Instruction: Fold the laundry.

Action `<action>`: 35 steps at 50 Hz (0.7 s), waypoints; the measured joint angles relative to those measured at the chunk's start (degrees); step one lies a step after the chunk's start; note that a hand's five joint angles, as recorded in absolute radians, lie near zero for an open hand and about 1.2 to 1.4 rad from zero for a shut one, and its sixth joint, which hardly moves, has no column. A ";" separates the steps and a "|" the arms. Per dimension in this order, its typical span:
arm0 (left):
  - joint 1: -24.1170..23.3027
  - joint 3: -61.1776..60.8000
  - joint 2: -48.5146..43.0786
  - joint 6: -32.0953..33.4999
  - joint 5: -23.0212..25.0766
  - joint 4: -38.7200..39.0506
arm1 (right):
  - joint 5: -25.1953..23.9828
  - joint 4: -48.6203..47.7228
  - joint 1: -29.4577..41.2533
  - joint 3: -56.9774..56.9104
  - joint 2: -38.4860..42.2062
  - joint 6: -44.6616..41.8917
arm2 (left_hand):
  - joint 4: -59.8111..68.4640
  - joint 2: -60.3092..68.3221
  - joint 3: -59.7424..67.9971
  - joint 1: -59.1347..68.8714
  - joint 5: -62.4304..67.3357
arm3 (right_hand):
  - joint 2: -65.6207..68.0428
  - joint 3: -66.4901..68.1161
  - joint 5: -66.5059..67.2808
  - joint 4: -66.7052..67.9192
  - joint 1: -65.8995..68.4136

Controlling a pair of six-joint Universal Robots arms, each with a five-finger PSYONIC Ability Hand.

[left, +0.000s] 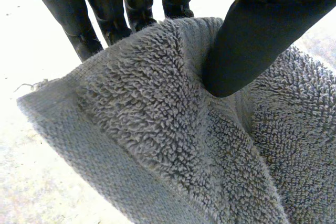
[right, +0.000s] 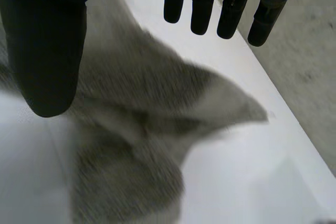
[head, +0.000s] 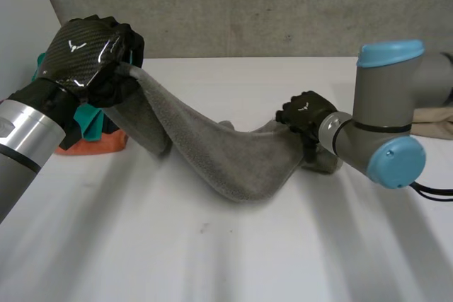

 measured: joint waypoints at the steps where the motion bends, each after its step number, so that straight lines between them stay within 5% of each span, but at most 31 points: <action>1: 0.27 -0.03 0.07 0.02 0.00 0.00 | 1.08 -1.08 -0.31 -0.29 0.89 -1.09 | 0.00 0.00 0.00 0.00 0.00 | 0.00 0.00 0.05 0.00 0.00; 7: 1.52 -0.02 0.12 -0.02 0.22 -0.05 | 3.07 -9.38 -1.78 -0.48 3.90 -4.21 | 0.00 0.00 0.00 0.00 0.00 | 9.05 9.39 8.48 9.22 9.88; 13: 2.44 -0.30 0.28 -0.23 0.45 -0.14 | 0.34 -15.82 -2.77 -1.17 6.46 -4.21 | 0.00 0.00 0.00 0.00 0.00 | 45.82 44.93 44.16 44.94 45.71; 21: 3.54 -0.52 0.70 -0.29 0.53 -0.15 | -2.47 -18.00 -4.46 -2.86 5.66 -0.25 | 0.01 0.00 0.00 0.00 0.00 | 49.37 49.11 47.38 49.94 47.16; 29: 7.00 3.71 0.86 0.07 -0.24 -1.83 | 1.96 -20.10 -9.39 0.05 -8.33 2.67 | 0.01 0.05 0.19 0.00 0.00 | 49.37 49.64 47.38 49.98 47.16; 35: 10.40 11.55 2.00 0.43 -1.02 -12.13 | -2.77 -16.51 -14.92 8.18 -27.62 1.70 | 0.02 0.07 0.20 0.00 0.00 | 49.37 49.65 47.38 50.13 47.16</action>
